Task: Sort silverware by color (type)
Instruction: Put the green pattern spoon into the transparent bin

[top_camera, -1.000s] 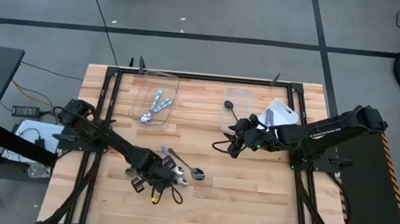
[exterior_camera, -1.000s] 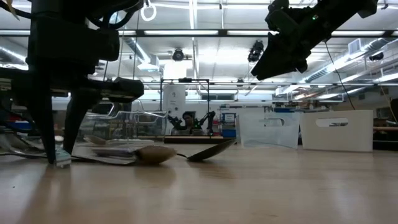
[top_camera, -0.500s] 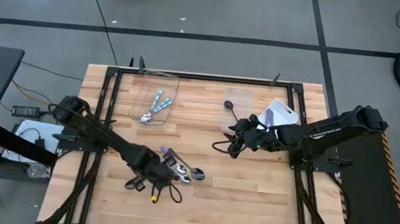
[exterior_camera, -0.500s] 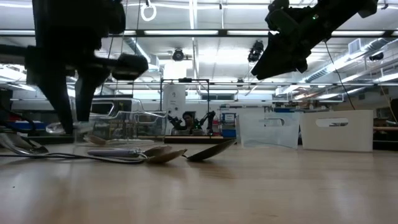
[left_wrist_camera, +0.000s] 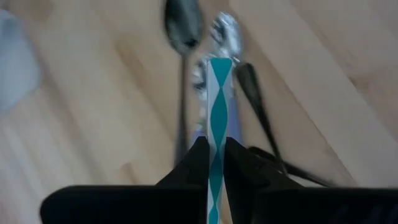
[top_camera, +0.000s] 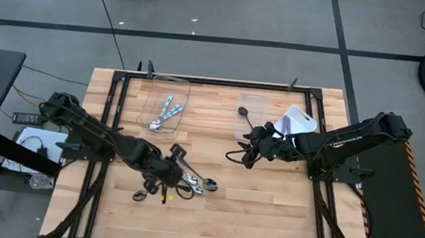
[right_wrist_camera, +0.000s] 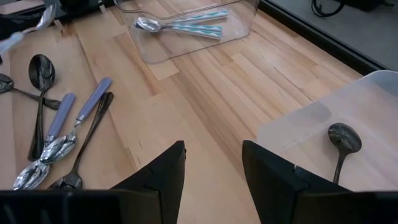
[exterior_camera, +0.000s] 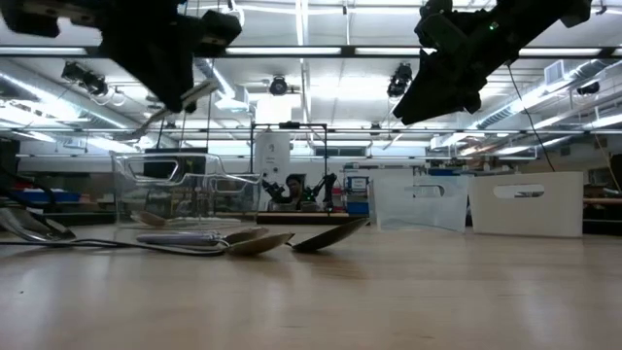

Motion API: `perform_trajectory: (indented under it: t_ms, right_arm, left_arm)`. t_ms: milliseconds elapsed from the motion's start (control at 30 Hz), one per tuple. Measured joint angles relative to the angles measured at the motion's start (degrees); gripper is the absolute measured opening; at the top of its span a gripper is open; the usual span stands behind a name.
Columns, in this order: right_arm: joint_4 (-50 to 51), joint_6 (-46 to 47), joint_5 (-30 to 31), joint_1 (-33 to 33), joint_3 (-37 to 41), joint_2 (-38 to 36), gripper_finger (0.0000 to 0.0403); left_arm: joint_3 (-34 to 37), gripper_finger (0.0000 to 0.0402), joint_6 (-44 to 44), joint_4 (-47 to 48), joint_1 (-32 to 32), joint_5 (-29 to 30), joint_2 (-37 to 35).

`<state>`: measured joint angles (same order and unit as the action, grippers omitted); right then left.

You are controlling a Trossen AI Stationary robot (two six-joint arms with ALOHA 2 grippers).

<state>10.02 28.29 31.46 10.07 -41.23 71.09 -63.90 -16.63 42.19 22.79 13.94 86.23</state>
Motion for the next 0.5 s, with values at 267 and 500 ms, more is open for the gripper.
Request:
perform_trajectory:
  t_ms: [267,500]
  right_arm:
    - [0.0,-0.32,0.04,0.02,0.0,0.0,0.0169]
    - [-0.21,-0.42,0.31,0.02,0.0,0.0,0.0169]
  left_arm:
    - [-0.02,0.0031,1.47,-0.23,-0.15,0.59,-5.53]
    - [-0.02,0.0031,4.9,-0.35,-1.93,3.26,-11.27]
